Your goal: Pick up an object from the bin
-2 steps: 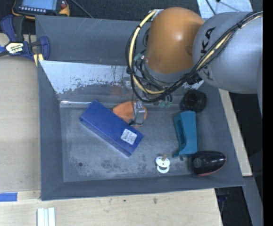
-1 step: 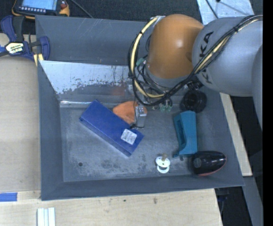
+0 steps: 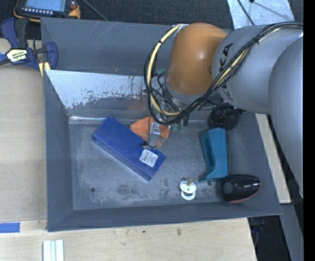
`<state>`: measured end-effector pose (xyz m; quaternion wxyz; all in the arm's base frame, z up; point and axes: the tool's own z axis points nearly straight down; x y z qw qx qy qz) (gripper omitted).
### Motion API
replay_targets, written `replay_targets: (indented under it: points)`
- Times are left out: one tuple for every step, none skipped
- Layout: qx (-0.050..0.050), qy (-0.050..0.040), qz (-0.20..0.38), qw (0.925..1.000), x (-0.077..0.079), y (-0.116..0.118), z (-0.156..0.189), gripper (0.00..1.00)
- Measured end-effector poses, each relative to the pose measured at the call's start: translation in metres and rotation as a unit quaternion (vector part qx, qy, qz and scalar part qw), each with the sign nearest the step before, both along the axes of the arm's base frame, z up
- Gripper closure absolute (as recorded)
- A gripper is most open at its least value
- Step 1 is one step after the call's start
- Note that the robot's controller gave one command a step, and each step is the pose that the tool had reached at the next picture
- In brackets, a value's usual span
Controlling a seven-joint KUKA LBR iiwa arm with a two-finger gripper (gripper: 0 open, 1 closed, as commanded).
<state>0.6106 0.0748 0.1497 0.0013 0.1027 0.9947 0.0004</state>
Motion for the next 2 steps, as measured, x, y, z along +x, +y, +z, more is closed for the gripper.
replay_targets:
  points:
    - [-0.001, -0.0013, 0.091, 0.9959, 0.0035, 0.0025, -0.0635, 1.0]
    - [-0.001, -0.0013, 0.091, 0.9959, 0.0035, 0.0025, -0.0635, 1.0]
